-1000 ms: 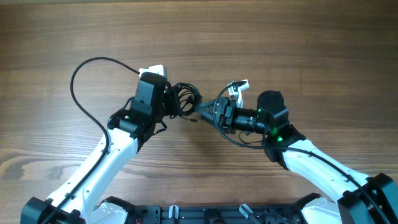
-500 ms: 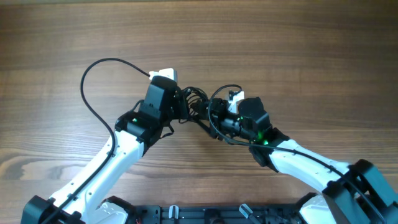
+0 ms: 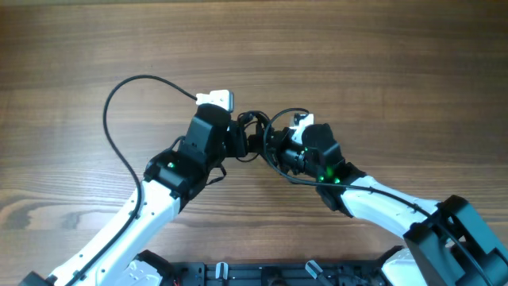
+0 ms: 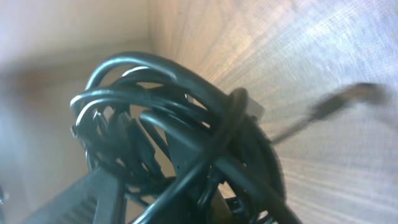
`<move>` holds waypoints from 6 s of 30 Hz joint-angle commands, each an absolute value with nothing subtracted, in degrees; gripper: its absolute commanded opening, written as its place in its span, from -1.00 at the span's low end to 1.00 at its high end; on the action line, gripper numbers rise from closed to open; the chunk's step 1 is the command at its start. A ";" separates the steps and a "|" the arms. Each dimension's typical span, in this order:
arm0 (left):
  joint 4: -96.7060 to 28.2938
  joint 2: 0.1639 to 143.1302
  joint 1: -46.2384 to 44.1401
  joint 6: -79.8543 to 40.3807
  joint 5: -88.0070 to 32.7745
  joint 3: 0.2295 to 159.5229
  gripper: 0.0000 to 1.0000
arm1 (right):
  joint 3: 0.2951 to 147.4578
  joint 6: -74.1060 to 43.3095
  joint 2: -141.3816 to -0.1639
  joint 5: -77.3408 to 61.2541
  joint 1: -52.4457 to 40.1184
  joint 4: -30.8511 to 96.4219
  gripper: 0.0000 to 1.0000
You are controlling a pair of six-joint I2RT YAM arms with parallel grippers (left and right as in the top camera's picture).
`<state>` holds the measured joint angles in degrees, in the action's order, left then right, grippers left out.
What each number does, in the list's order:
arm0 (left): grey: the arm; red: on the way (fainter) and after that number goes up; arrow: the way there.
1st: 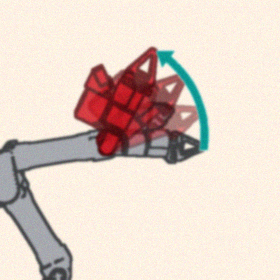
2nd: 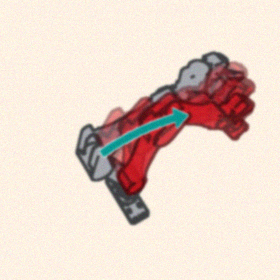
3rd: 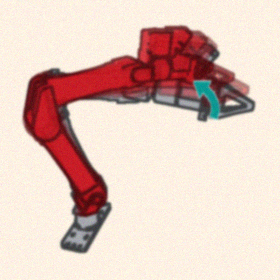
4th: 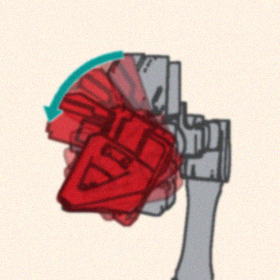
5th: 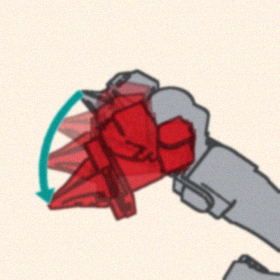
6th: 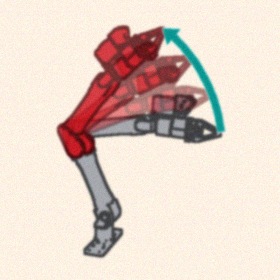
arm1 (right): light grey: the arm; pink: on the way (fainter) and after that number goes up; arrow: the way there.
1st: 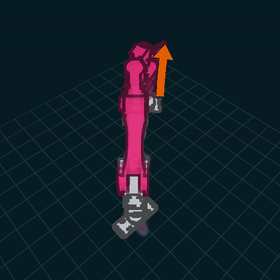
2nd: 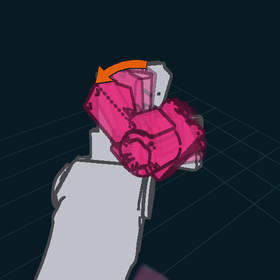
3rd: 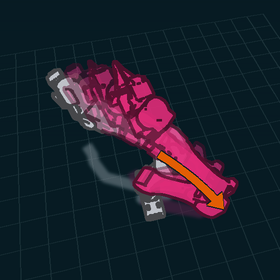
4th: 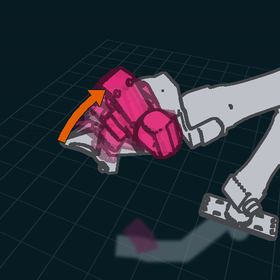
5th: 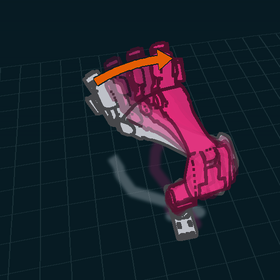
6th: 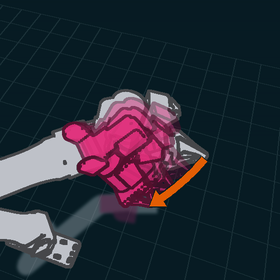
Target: Untangle cables
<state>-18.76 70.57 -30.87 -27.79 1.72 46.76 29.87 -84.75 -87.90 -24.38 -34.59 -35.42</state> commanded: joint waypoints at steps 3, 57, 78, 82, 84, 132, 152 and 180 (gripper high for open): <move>-24.58 68.20 -21.52 -40.25 14.87 46.94 -0.92 | 30.33 -54.87 -85.62 -54.08 -25.58 -44.36 -0.91; -29.43 73.23 -19.68 3.03 -30.24 46.94 0.25 | 30.30 -33.21 -85.56 -81.41 -23.92 -46.19 -0.91; -20.47 74.89 -7.77 -27.22 -24.60 46.94 -0.92 | 30.30 -49.93 -85.93 -26.76 -23.92 -3.79 -0.89; -20.16 74.91 -6.85 -30.50 -24.36 46.94 -0.92 | 30.30 -51.79 -85.93 -26.02 -23.92 -3.42 -0.31; -20.12 74.89 -6.85 -30.48 -24.34 46.94 -0.92 | 30.30 -52.90 -85.93 -25.47 -23.92 -3.33 0.64; -22.31 63.00 -8.73 -18.81 -38.04 46.94 -0.92 | 30.30 -26.37 -85.93 -45.74 -16.91 -29.45 0.50; -26.15 63.00 -8.75 -18.04 -48.73 46.94 -0.92 | 35.66 -58.04 -85.91 7.14 -15.14 7.60 0.99; -23.16 63.05 -12.73 3.05 -59.55 46.94 -0.92 | 35.53 -18.04 -78.13 -55.44 -22.15 -20.01 0.72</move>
